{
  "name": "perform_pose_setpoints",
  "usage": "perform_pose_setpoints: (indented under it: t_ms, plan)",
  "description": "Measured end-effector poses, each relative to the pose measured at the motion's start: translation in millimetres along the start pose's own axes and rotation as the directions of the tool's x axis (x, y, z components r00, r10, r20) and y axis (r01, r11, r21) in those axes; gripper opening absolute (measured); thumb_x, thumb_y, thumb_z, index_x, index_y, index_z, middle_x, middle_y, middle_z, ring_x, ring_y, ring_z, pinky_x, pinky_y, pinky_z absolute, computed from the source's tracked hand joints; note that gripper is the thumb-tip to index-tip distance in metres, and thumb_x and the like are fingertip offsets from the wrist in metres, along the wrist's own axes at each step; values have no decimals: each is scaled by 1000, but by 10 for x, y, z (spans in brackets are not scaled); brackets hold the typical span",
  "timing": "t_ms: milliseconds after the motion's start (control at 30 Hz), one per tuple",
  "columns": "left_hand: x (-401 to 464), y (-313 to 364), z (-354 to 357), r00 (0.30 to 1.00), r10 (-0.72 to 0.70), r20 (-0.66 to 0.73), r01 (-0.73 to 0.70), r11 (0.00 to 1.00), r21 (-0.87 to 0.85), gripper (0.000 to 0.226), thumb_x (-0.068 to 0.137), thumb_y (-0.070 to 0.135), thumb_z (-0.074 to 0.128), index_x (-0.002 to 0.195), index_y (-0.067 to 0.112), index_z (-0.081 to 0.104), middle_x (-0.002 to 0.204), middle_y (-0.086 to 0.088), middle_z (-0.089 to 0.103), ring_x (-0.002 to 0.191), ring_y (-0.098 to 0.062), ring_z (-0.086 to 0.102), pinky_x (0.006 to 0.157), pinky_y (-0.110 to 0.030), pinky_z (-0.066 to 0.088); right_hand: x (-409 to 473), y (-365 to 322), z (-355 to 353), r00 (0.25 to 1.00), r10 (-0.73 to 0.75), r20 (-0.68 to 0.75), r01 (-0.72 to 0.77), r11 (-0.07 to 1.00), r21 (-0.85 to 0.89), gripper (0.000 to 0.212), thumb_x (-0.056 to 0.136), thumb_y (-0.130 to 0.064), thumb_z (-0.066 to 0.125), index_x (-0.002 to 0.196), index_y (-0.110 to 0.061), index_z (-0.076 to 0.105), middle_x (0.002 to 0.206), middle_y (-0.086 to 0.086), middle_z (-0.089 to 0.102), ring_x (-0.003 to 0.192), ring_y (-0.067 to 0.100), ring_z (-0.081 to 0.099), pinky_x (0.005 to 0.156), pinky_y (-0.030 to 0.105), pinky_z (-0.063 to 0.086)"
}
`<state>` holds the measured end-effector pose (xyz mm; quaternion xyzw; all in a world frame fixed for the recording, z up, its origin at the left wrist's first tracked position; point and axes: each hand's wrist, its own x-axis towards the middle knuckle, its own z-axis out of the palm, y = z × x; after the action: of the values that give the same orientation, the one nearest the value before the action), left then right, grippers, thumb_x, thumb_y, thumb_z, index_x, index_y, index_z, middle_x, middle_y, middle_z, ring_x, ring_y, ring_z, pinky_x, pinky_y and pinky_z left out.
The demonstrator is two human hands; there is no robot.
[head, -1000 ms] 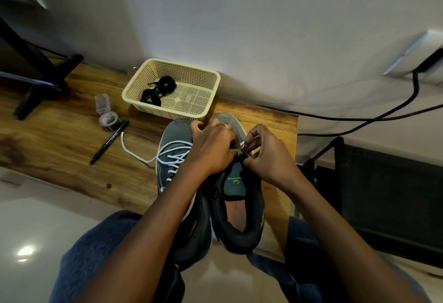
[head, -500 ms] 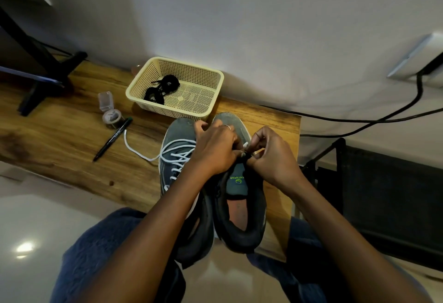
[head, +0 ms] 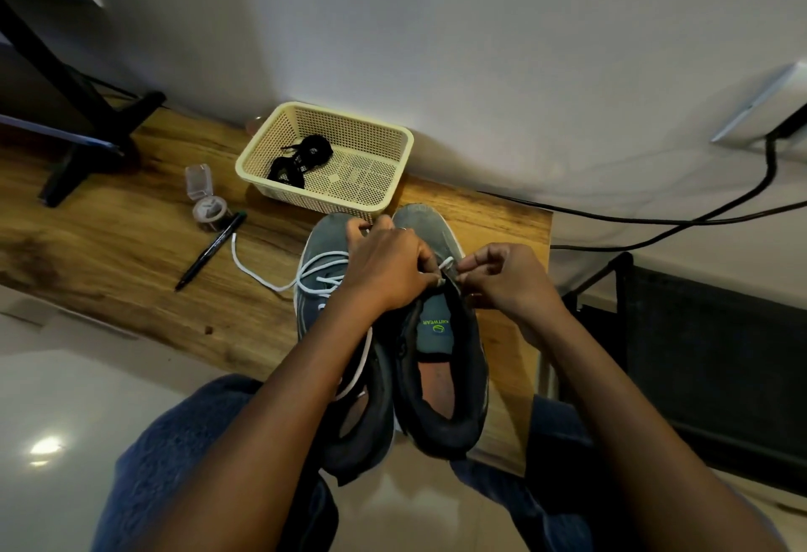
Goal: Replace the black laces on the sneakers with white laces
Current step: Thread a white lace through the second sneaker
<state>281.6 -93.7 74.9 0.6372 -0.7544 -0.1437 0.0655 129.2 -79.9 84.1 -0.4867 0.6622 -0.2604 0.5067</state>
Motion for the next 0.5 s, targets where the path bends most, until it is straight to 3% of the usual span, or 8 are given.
perform_pose_setpoints:
  t_ms: [167,500]
  plan:
    - [-5,4,4,1000,0,14,0,1000,-24,16,81,49,67,85,35,74,101,15,63,113,-13,39,98,-41,15,38,24,-2,999,30,27,-29,999,-36,3,85,1,67,83,0,70,71,8,66,60,16,61,59,24,53]
    - [-39,49,58,999,17,-38,-20,998,-60,15,87,43,63,92,33,73,106,13,62,111,-14,39,94,-38,16,40,31,-3,996,33,78,-34,999,13,3,86,2,65,88,2,67,69,8,62,56,13,59,49,15,51]
